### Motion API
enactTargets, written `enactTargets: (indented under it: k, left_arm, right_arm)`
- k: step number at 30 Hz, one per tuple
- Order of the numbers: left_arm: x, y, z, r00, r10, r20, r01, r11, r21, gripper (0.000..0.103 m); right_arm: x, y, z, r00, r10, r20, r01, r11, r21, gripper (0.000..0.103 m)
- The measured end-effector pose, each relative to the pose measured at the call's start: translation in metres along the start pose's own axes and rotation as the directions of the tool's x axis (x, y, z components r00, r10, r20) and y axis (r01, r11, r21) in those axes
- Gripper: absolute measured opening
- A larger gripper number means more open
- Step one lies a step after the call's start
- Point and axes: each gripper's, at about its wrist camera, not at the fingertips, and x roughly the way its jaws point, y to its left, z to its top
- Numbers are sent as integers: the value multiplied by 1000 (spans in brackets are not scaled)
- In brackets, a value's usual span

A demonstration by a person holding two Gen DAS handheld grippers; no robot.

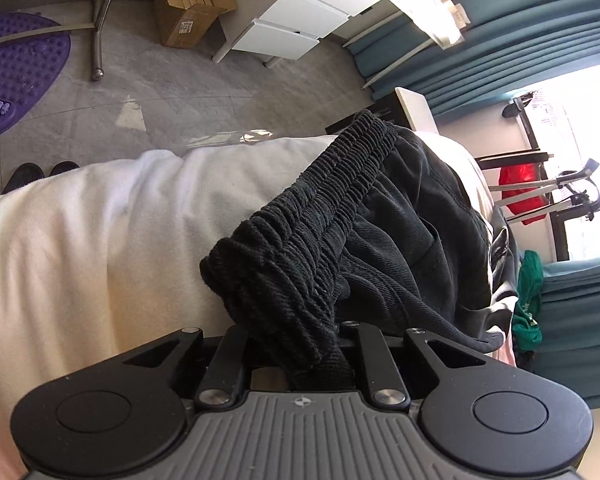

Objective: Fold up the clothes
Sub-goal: 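Open both tools and lay the sweatpants down on the bed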

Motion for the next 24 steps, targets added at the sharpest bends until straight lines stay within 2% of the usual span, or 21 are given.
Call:
enactTargets:
  k: [2, 4, 6, 8, 9, 12, 15, 18, 24]
  left_arm:
    - [-5, 1, 0, 1000, 9, 2, -9, 1000, 19, 28]
    - [-15, 3, -2, 1000, 23, 16, -24, 999, 42, 48]
    - [-24, 5, -3, 999, 35, 31, -37, 997, 64, 62]
    - [-35, 3, -6, 997, 45, 63, -51, 994, 99, 74]
    - [-42, 0, -8, 994, 59, 95, -70, 990, 123, 80]
    - [-62, -14, -17, 975, 86, 205, -132, 966, 221, 81]
    - [-78, -38, -31, 948, 84, 307, -193, 918, 345, 91]
    - [-83, -69, -48, 946, 29, 323, -189, 859, 476, 91]
    - [-73, -133, -90, 948, -72, 311, -156, 745, 648, 91]
  right_arm:
    - [2, -2, -2, 1000, 1, -20, -1, 999, 33, 12]
    - [1, -1, 0, 999, 8, -32, -6, 999, 53, 14]
    - [-3, 3, 1, 999, 5, -34, -4, 999, 41, 28]
    - [-10, 10, 4, 1000, -1, -9, 1, 1000, 18, 75]
    - [-15, 15, 4, 1000, -9, 15, 9, 1000, 9, 81]
    - [-31, 35, 5, 997, -6, 71, 10, 999, -51, 83]
    - [-43, 60, 4, 997, 15, 82, -4, 991, -136, 84]
    - [-57, 87, -2, 995, 64, 76, -46, 974, -223, 84]
    - [-88, 136, -20, 987, 135, 93, -94, 930, -355, 83]
